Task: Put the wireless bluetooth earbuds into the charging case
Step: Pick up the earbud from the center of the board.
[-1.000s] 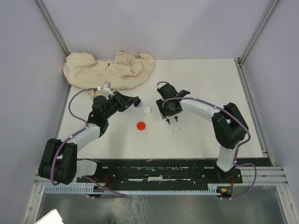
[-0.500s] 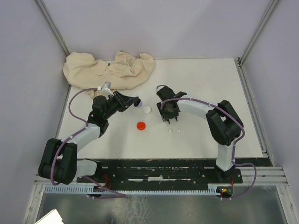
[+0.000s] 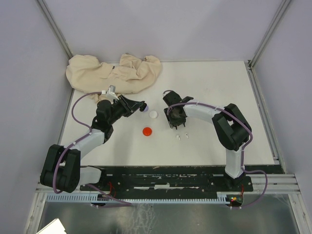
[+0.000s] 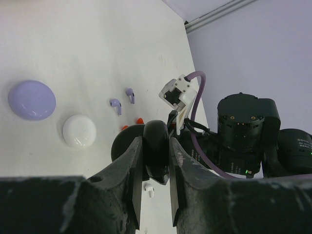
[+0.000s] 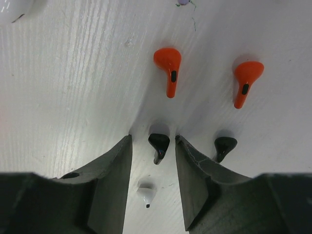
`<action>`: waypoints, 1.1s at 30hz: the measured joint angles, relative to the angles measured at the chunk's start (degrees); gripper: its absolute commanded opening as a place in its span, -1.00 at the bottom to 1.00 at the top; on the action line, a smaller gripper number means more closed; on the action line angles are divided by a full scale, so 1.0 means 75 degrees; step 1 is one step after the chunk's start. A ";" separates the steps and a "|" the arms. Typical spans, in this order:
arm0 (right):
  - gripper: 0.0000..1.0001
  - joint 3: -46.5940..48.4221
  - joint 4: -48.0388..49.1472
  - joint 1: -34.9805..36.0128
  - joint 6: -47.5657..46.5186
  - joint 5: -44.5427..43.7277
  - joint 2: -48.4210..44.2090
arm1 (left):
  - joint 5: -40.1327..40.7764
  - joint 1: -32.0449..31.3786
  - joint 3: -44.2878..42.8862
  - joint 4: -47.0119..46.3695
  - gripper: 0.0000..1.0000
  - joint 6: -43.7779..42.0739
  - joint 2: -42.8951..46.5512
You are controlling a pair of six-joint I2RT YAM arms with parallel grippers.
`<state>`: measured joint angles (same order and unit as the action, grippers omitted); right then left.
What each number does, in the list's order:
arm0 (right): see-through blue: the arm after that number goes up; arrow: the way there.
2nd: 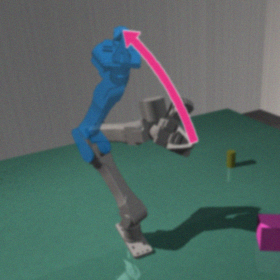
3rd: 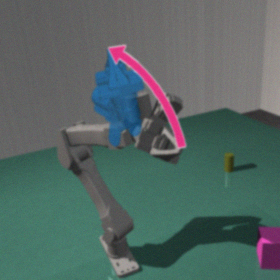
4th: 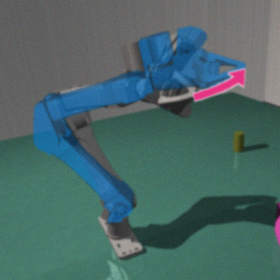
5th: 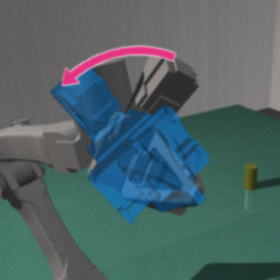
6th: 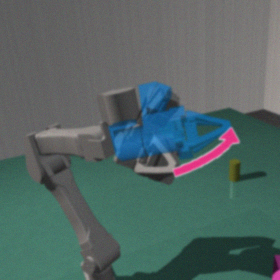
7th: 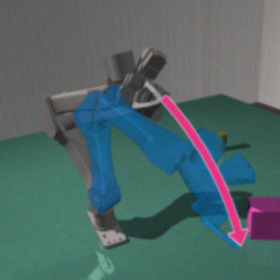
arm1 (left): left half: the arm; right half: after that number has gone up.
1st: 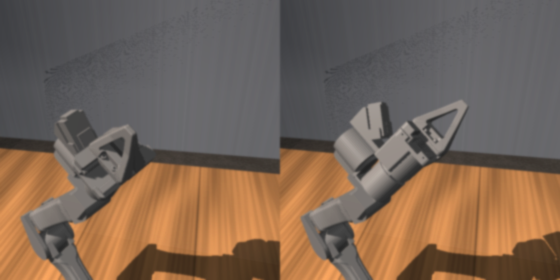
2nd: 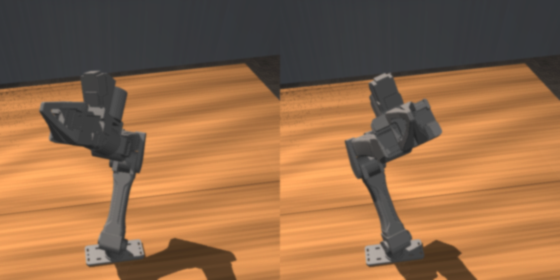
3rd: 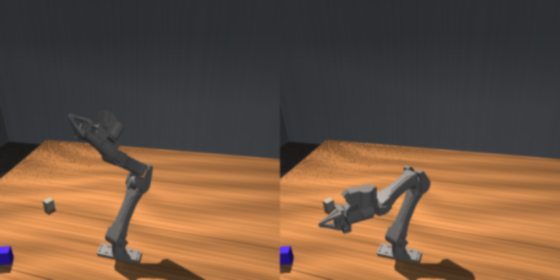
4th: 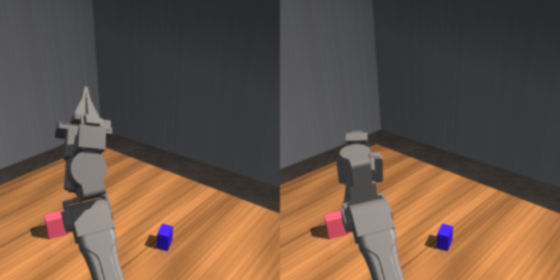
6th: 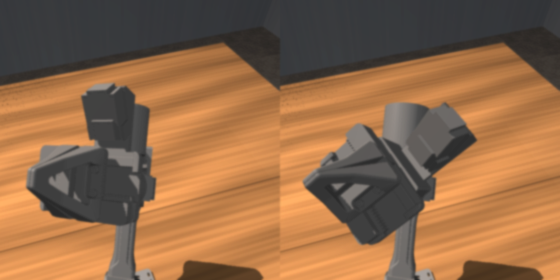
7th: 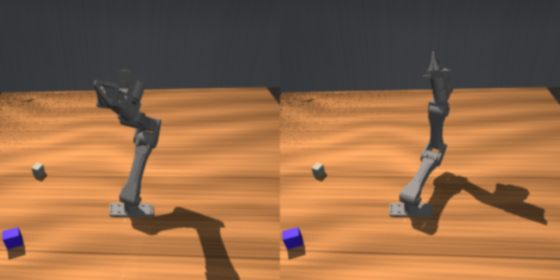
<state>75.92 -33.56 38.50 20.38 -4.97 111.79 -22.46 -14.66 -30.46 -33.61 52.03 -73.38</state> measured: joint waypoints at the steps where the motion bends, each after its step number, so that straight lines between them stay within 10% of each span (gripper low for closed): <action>1: -0.04 0.0003 -0.0003 0.0000 0.0000 -0.0006 0.0006 | 0.0000 0.0000 0.0003 -0.0003 -0.94 0.0000 0.0000; 33: -0.77 0.0119 -0.0009 -0.0122 0.0166 -0.0015 0.0090 | 0.0017 0.0000 0.0114 -0.0111 -0.94 0.0000 0.0000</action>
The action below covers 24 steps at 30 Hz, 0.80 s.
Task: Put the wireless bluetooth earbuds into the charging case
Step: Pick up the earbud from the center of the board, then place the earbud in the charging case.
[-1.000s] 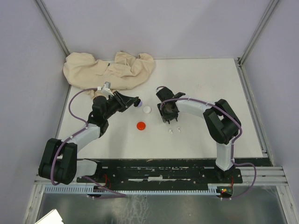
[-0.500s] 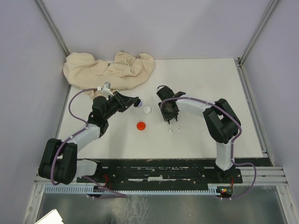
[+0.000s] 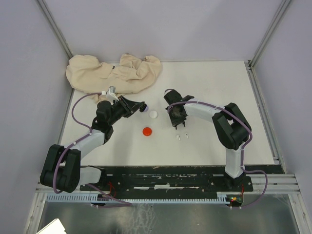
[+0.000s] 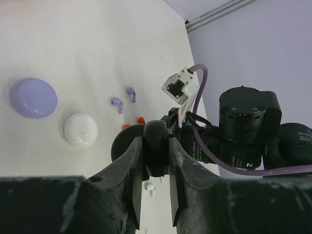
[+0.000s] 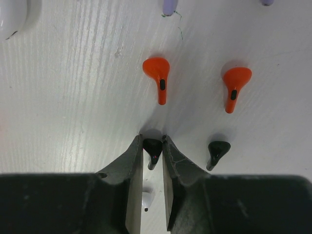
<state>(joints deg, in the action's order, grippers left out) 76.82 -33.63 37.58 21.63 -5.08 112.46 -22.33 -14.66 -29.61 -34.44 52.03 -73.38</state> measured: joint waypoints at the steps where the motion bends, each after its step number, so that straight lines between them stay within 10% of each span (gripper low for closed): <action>1: -0.77 0.0000 0.0003 0.0000 -0.0012 0.0000 -0.0015 | 0.0000 0.0000 0.0000 0.0003 -0.94 0.0000 0.0000; 11: -0.97 -0.0408 0.0985 0.0000 -0.0504 0.0055 -0.1880 | -0.0020 0.0000 -0.0017 0.0006 -0.94 0.0076 -0.0041; 24: -0.97 -0.2958 0.5843 0.0000 -0.1075 0.1279 -0.4045 | -0.0341 -0.0166 -0.0586 -0.0204 -0.94 0.1224 -0.0845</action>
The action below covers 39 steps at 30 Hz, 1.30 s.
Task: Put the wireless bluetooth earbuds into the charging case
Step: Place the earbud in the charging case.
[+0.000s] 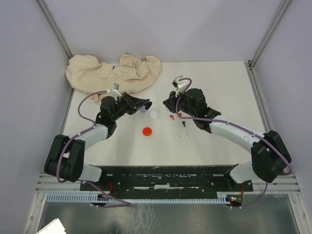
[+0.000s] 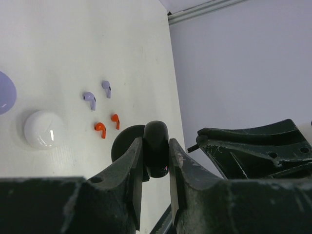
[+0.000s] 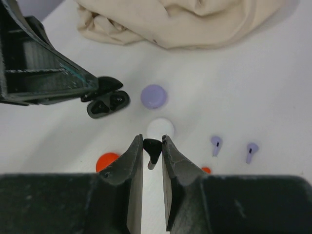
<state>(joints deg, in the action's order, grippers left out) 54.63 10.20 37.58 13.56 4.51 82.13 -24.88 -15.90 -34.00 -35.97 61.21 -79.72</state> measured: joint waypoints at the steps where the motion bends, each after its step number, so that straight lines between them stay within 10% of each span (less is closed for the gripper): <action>1: -0.97 -0.0137 0.0353 0.0000 -0.0023 0.0119 0.0000 | -0.0067 -0.0012 -0.0020 -0.0064 -0.94 0.0102 -0.0047; 20: -0.97 -0.1559 0.5170 0.0425 -0.1524 0.1574 0.0647 | -0.0443 -0.0219 -0.0047 -0.1174 -0.94 0.1341 -0.0481; 39: -0.97 -0.1705 0.6237 0.0484 -0.2066 0.1810 0.0973 | -0.0790 -0.0248 -0.0047 -0.1454 -0.94 0.1670 -0.0536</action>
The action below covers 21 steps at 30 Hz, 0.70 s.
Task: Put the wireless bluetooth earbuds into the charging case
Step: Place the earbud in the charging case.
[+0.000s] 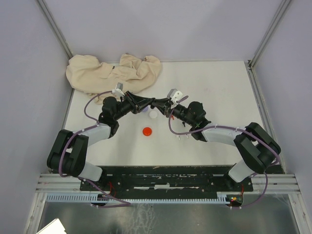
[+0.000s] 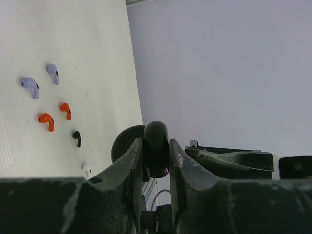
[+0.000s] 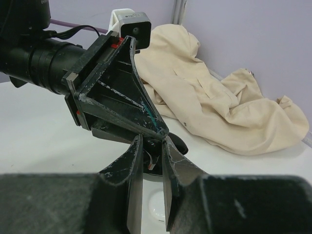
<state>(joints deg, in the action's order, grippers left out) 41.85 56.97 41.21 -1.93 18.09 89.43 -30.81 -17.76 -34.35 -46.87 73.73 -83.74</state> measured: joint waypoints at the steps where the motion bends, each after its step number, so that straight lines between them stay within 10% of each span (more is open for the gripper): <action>1: -0.97 0.0000 0.0000 0.0000 -0.0009 0.0000 0.0017 | -0.0017 0.0000 0.0000 -0.0006 -0.94 0.0006 0.0000; 21: -0.97 -0.0015 0.0029 0.0000 -0.0187 -0.0032 0.0160 | -0.0175 -0.0003 0.0000 -0.0052 -0.94 0.0082 0.0000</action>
<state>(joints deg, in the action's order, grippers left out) 41.74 57.19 41.21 -3.33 17.85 90.63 -32.12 -17.78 -34.35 -47.27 74.35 -83.74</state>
